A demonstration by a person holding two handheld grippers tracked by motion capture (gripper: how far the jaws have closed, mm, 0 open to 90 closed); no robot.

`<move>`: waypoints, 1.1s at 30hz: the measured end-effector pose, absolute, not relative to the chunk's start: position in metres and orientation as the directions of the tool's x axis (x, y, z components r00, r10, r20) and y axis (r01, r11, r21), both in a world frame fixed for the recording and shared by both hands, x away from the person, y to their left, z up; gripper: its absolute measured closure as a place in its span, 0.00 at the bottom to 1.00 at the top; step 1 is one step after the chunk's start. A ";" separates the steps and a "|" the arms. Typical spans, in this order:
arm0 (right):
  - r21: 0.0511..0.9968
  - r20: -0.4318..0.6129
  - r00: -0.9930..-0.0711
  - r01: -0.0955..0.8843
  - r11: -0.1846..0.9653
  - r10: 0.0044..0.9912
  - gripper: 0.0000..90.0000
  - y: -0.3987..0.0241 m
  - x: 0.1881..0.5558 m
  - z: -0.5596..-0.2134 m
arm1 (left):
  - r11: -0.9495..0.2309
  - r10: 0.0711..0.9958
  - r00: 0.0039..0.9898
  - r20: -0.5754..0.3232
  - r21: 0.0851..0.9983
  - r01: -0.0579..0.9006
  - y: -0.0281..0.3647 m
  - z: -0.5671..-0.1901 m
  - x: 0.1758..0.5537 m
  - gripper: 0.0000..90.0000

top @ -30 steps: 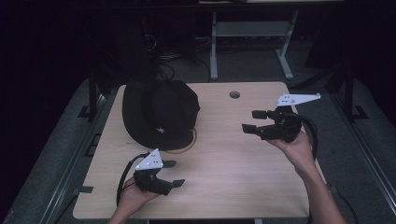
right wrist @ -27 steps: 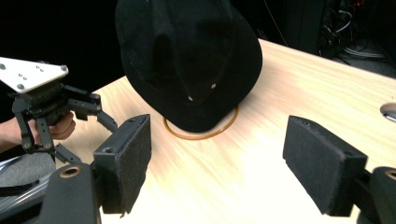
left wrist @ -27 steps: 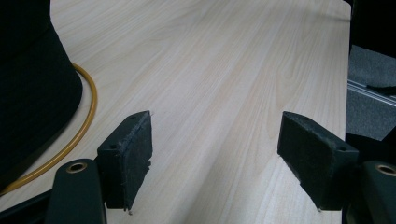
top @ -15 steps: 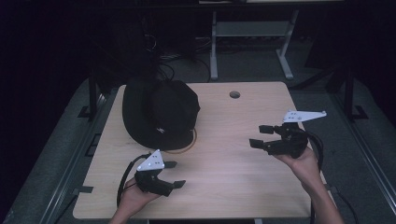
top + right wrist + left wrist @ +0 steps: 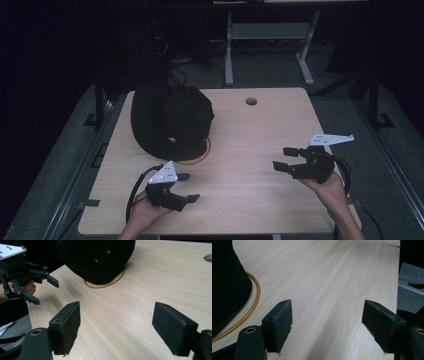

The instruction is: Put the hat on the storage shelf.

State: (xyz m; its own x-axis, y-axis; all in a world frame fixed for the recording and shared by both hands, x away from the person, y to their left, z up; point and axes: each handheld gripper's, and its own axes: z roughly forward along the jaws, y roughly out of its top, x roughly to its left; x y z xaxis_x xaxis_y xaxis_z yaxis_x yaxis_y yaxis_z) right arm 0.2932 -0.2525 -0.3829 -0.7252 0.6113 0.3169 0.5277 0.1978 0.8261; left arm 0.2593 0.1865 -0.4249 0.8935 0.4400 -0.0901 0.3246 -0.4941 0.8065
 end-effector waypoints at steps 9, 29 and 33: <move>0.812 0.338 -0.703 0.554 0.184 0.626 0.24 -0.261 0.283 -0.403 | -0.493 0.443 0.892 -0.092 0.806 0.328 0.187 -0.426 0.259 0.26; 0.797 0.345 -0.673 0.578 0.175 0.654 0.24 -0.279 0.256 -0.430 | -0.497 0.437 0.895 -0.093 0.804 0.326 0.185 -0.426 0.258 0.26; 0.798 0.347 -0.665 0.580 0.165 0.661 0.24 -0.283 0.248 -0.434 | -0.496 0.436 0.895 -0.096 0.804 0.327 0.184 -0.427 0.258 0.26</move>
State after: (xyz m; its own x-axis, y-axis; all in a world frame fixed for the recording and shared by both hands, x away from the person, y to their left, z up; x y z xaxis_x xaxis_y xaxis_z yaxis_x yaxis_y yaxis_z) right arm 0.2482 -0.2829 -0.4336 -0.6653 0.6609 0.3473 0.5800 0.1647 0.7978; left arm 0.2579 0.1843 -0.4266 0.8951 0.4355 -0.0957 0.3274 -0.4961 0.8042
